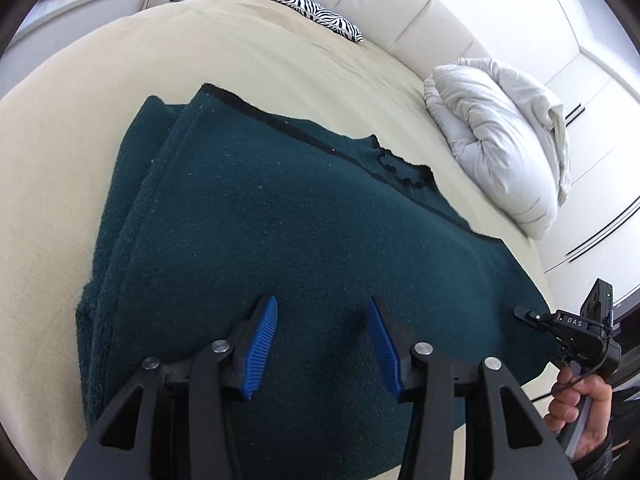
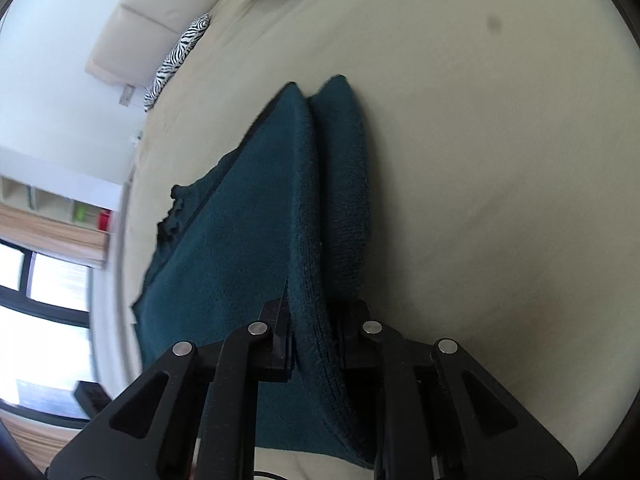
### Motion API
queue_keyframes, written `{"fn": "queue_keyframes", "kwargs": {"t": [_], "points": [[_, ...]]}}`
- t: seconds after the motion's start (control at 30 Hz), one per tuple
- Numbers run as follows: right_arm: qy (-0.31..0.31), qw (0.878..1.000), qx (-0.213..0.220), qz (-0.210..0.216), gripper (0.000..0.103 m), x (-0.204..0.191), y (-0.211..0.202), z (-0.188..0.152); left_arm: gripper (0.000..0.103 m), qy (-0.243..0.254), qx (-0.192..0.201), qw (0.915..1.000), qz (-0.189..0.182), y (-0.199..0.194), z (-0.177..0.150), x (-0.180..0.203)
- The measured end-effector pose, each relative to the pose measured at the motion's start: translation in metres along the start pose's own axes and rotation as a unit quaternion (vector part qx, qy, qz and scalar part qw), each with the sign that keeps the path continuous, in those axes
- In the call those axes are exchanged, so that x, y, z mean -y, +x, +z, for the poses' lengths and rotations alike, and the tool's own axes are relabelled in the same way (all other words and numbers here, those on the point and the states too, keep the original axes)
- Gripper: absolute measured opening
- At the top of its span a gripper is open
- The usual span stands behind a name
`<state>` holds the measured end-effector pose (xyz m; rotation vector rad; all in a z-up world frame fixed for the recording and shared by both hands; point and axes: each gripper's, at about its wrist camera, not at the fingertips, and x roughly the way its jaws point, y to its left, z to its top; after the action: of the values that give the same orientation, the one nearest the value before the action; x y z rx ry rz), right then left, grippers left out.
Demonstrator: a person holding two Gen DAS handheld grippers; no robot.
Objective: Fold small clothes
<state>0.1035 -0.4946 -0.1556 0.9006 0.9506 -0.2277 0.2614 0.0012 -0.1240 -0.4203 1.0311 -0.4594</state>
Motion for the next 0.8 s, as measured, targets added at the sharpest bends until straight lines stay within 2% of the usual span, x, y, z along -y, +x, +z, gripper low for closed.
{"fn": "queue_keyframes", "kwargs": {"t": [0.07, 0.13, 0.2, 0.23, 0.27, 0.33, 0.37, 0.47, 0.57, 0.67, 0.73, 0.8], "points": [[-0.061, 0.997, 0.020, -0.043, 0.013, -0.041, -0.005, -0.008, 0.043, -0.020, 0.002, 0.9995, -0.023, -0.006, 0.003, -0.009], [-0.128, 0.989, 0.036, -0.065, 0.013, -0.089, -0.008, -0.020, 0.044, -0.036, 0.016, 0.9986, -0.036, -0.018, 0.006, -0.019], [-0.231, 0.969, 0.047, -0.075, 0.013, -0.152, -0.003, -0.046, 0.045, -0.057, 0.034, 0.9967, -0.047, -0.032, 0.011, -0.031], [-0.293, 0.952, 0.046, -0.074, 0.013, -0.186, 0.002, -0.066, 0.050, -0.072, 0.043, 0.9950, -0.054, -0.039, 0.013, -0.040], [-0.362, 0.928, 0.041, -0.075, 0.013, -0.219, 0.010, -0.092, 0.054, -0.082, 0.051, 0.9936, -0.057, -0.045, 0.014, -0.047], [-0.465, 0.882, 0.025, -0.078, 0.013, -0.263, 0.032, -0.137, 0.054, -0.099, 0.054, 0.9903, -0.080, -0.051, 0.017, -0.057], [-0.499, 0.862, 0.011, -0.081, 0.013, -0.278, 0.047, -0.158, 0.055, -0.103, 0.050, 0.9896, -0.087, -0.051, 0.017, -0.059], [-0.556, 0.825, -0.002, -0.104, 0.013, -0.293, 0.082, -0.195, 0.060, -0.096, 0.043, 0.9899, -0.096, -0.050, 0.020, -0.056], [-0.587, 0.800, 0.016, -0.122, 0.013, -0.293, 0.093, -0.215, 0.062, -0.106, 0.033, 0.9881, -0.106, -0.043, 0.026, -0.053], [-0.597, 0.794, 0.030, -0.114, 0.015, -0.286, 0.084, -0.220, 0.062, -0.097, 0.025, 0.9890, -0.109, -0.035, 0.036, -0.042], [-0.610, 0.782, 0.032, -0.120, 0.016, -0.285, 0.085, -0.224, 0.063, -0.097, 0.017, 0.9888, -0.112, -0.033, 0.040, -0.042], [-0.646, 0.750, 0.043, -0.135, 0.016, -0.286, 0.086, -0.237, 0.063, -0.122, 0.019, 0.9852, -0.119, -0.034, 0.041, -0.053]]}}
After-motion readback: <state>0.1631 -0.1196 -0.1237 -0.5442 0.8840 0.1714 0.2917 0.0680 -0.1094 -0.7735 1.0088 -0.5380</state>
